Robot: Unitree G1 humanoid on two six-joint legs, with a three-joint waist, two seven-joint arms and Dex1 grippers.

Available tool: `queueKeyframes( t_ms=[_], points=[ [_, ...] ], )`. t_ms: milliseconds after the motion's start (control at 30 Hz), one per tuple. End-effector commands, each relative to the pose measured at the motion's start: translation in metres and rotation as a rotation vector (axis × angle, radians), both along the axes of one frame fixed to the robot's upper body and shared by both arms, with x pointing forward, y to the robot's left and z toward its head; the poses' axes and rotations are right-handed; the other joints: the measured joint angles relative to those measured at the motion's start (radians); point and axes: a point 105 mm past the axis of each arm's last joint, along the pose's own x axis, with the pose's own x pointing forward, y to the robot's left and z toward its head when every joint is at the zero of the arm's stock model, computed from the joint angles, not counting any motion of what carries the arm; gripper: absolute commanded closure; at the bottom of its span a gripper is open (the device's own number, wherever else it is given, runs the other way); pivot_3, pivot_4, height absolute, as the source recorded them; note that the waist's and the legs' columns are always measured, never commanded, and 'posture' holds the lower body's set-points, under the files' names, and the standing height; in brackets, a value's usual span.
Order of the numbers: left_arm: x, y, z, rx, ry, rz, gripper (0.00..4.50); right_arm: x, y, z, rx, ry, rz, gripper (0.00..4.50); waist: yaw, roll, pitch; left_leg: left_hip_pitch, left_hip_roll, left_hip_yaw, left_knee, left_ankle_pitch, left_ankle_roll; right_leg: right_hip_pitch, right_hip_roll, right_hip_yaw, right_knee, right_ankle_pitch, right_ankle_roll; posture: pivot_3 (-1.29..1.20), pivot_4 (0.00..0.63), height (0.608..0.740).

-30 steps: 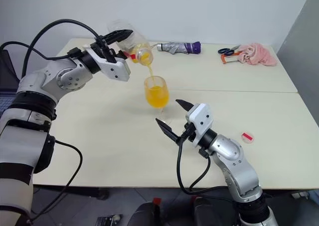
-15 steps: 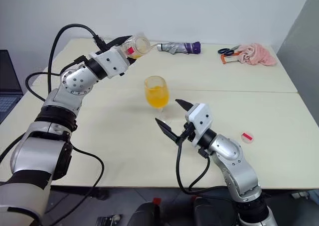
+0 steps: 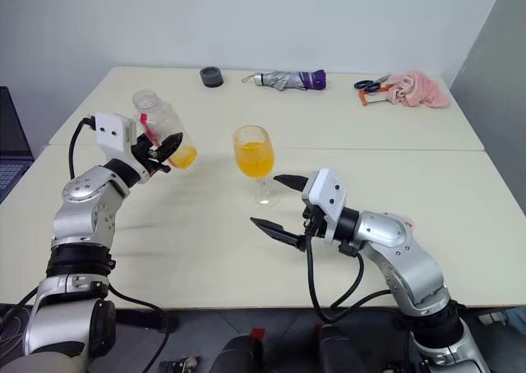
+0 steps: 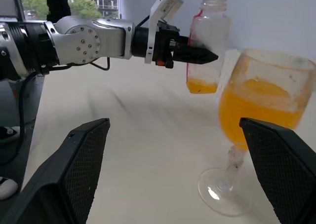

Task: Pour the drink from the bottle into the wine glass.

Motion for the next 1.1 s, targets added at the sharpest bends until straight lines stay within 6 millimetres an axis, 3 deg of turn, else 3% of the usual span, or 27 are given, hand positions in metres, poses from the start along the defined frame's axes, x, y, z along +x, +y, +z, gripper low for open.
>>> queueKeyframes(
  t_ms=[33,267,633,933,1100],
  points=[
    [-0.007,0.007,0.019,-0.004,-0.059,0.012,2.8,-0.003,0.006,0.004,-0.01,-0.019,0.038,0.0,0.005,0.0,0.0,0.0,0.0,0.0,0.001,0.0,0.0,0.0,0.0,0.0,0.001,0.0,0.0,0.0,0.15,0.74],
    [-0.013,0.02,-0.007,-0.039,0.017,0.071,2.81,0.004,0.012,0.007,-0.015,-0.02,0.026,0.0,0.005,0.0,0.0,0.0,0.0,0.0,0.005,0.0,0.0,0.0,0.0,0.0,0.004,0.0,0.0,0.0,0.15,0.74],
    [-0.023,0.026,-0.038,-0.061,0.098,0.102,2.81,0.003,0.015,0.007,-0.037,-0.034,0.05,0.0,0.006,0.0,0.0,0.0,0.0,0.0,0.005,0.0,0.0,0.0,0.0,0.0,0.004,0.0,0.0,0.0,0.15,0.74],
    [-0.028,0.021,-0.039,-0.064,0.067,0.097,0.04,0.001,0.014,0.005,-0.048,-0.022,0.068,0.0,0.006,0.0,0.0,0.0,0.0,0.0,0.005,0.0,0.0,0.0,0.0,0.001,0.004,0.0,0.0,0.0,0.15,0.74],
    [-0.031,0.021,-0.036,-0.026,0.036,0.11,0.04,0.0,0.013,0.001,-0.058,-0.012,0.073,0.0,0.006,0.0,0.0,0.0,0.0,0.0,0.005,0.0,0.0,0.0,0.0,0.0,0.004,0.0,0.0,0.0,0.15,0.74]
  ],
)
